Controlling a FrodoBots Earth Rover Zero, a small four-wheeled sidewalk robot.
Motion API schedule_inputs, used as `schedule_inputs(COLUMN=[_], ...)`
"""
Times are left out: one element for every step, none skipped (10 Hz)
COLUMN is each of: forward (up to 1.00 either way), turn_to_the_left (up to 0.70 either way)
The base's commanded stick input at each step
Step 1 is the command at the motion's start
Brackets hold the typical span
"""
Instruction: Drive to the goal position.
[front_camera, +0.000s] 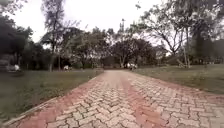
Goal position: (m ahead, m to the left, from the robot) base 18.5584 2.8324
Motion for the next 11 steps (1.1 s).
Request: schedule_inputs(forward=[0.70, 0.70, 0.70, 0.70, 0.70, 0.70, 0.70, 0.70, 0.70, 0.70, 0.70], turn_to_the_left=[0.00, 0.00, 0.00, 0.00, 0.00, 0.00, 0.00, 0.00, 0.00, 0.00, 0.00])
